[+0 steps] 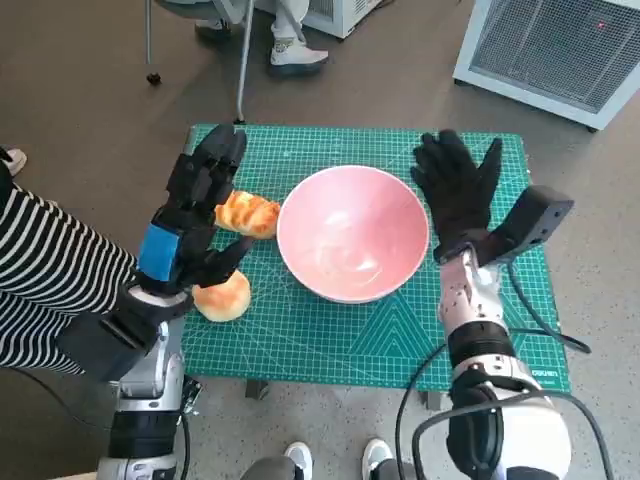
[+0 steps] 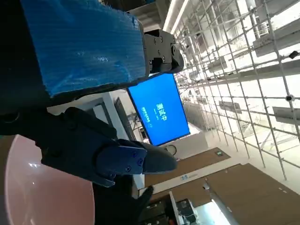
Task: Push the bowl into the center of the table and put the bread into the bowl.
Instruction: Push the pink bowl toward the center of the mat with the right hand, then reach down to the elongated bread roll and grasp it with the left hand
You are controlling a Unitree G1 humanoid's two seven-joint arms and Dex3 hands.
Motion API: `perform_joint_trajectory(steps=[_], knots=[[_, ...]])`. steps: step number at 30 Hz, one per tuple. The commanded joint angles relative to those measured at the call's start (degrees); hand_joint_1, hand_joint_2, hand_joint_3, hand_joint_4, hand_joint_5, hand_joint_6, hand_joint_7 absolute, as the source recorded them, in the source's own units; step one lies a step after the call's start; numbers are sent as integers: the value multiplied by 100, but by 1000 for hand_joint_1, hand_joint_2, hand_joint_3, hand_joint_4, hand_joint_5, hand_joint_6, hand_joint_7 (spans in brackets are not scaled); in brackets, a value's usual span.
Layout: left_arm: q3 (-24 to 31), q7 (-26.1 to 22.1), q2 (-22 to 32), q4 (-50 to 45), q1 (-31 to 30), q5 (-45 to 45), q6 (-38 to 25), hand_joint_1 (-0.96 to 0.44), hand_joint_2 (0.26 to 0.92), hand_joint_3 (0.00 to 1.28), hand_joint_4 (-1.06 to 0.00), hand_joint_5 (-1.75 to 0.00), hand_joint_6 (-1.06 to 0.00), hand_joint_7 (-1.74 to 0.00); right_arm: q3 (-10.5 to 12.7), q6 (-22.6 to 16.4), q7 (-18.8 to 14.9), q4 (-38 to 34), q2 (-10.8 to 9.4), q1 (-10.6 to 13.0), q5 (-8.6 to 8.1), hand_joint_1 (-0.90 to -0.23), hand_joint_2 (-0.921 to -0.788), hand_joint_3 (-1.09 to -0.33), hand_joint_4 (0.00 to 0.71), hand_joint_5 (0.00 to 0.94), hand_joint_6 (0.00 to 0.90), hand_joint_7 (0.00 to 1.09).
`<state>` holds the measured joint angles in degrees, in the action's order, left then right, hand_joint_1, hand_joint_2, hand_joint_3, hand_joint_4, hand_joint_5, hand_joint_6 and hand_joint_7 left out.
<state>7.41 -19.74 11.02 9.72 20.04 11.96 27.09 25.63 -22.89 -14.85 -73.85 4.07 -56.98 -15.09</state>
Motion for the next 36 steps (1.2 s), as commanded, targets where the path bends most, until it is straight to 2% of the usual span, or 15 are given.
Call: perform_joint_trajectory(steps=[1, 6, 11, 14, 16, 20, 24, 30, 36], knots=[[-56, 9, -64, 127, 164, -21, 76, -600, 921, 305, -129, -3, -18, -367, -340, -513, -159, 170, 201, 226, 349, -706, -921, -892, 163, 0, 181, 212], [-108, -4, -117, 273, 328, -34, 131, -598, 921, 317, -124, -1, -16, -356, -627, -1114, -347, 480, 320, 371, 565, -718, -921, -887, 164, 2, 180, 216], [-180, -65, -155, 427, 525, -30, 227, -603, 921, 328, -120, 0, -12, -347, -935, -1799, -567, 1069, 394, 672, 710, -741, -921, -871, 177, 7, 184, 233], [-220, -140, -180, 570, 685, 3, 287, -607, 921, 336, -117, 0, -10, -342, -1118, -2140, -713, 1565, 431, 914, 765, -769, -921, -858, 188, 5, 154, 318], [-240, -194, -193, 647, 780, 31, 317, -610, 921, 342, -117, 0, -11, -339, -1219, -2260, -813, 1884, 450, 1060, 736, -785, -921, -845, 192, 3, 126, 394], [-282, -318, -227, 710, 933, 73, 350, -626, 921, 345, -122, -3, -18, -339, -1396, -2305, -952, 2613, 459, 1370, 628, -813, -921, -808, 195, 2, 98, 509], [-309, -477, -252, 752, 1096, 147, 344, -635, 921, 354, -124, -3, -21, -341, -1533, -2211, -1008, 3215, 439, 1642, 541, -827, -921, -777, 197, 2, 82, 566], [-364, -638, -303, 696, 1287, 221, 252, -636, 921, 348, -124, -1, -2, -396, -1706, -2073, -968, 3695, 427, 1907, 565, -833, -921, -766, 204, 4, 49, 623], [-441, -737, -301, 594, 1405, 273, 147, -634, 921, 345, -123, 0, 1, -410, -1823, -1922, -874, 3938, 447, 2060, 644, -835, -921, -767, 212, 7, 24, 634]])
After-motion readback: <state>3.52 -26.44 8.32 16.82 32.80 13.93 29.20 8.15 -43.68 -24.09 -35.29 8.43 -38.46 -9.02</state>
